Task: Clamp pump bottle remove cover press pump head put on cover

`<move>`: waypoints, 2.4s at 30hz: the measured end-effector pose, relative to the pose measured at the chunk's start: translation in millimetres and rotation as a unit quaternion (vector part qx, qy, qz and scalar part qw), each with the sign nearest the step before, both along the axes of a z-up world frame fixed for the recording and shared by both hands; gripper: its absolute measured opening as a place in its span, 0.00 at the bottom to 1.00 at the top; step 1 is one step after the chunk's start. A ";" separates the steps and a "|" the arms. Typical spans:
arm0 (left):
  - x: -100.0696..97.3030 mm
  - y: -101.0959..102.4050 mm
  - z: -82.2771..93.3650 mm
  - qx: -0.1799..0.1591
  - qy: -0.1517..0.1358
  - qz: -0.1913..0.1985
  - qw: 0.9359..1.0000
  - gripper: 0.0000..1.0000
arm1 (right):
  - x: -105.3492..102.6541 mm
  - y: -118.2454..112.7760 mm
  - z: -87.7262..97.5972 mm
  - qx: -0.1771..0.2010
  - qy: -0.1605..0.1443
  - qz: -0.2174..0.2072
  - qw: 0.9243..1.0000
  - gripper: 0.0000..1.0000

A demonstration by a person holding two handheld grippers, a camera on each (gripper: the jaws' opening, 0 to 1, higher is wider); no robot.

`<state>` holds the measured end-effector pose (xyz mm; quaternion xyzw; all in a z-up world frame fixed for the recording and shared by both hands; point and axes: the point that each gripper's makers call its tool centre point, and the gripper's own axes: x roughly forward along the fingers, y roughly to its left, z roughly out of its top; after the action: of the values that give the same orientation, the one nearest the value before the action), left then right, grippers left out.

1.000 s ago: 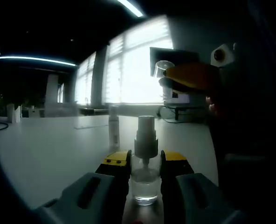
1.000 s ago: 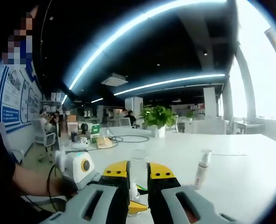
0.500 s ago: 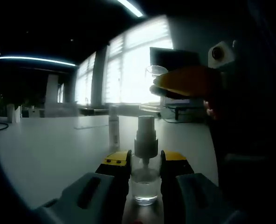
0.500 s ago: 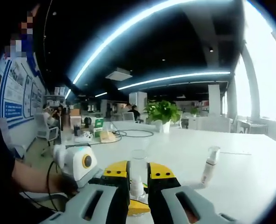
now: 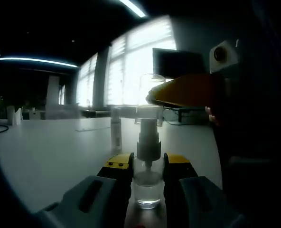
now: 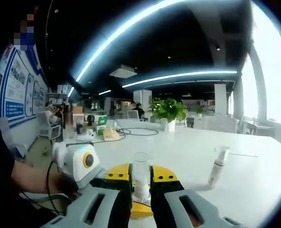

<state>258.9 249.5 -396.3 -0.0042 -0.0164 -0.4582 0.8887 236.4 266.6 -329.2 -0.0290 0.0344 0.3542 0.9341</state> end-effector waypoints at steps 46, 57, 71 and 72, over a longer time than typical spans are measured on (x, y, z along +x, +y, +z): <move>-0.3 -0.2 0.0 0.001 -0.001 0.001 1.000 0.16 | 2.9 1.2 -25.4 -0.028 0.012 -0.001 1.000 0.09; 0.4 0.2 -0.1 0.001 -0.002 0.001 1.000 0.16 | 1.8 0.1 -31.8 -0.033 0.013 0.000 0.999 0.09; 0.9 0.7 -0.6 0.001 -0.002 0.001 1.000 0.16 | 1.9 1.3 -31.6 -0.023 0.002 0.008 1.000 0.12; 0.7 0.5 -0.5 0.001 -0.002 0.001 1.000 0.16 | 1.5 2.2 -31.3 -0.021 0.002 0.009 1.000 0.14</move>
<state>259.5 250.0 -396.7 -0.0028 -0.0174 -0.4573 0.8891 237.9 268.7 -360.5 -0.0483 0.0436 0.3622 0.9298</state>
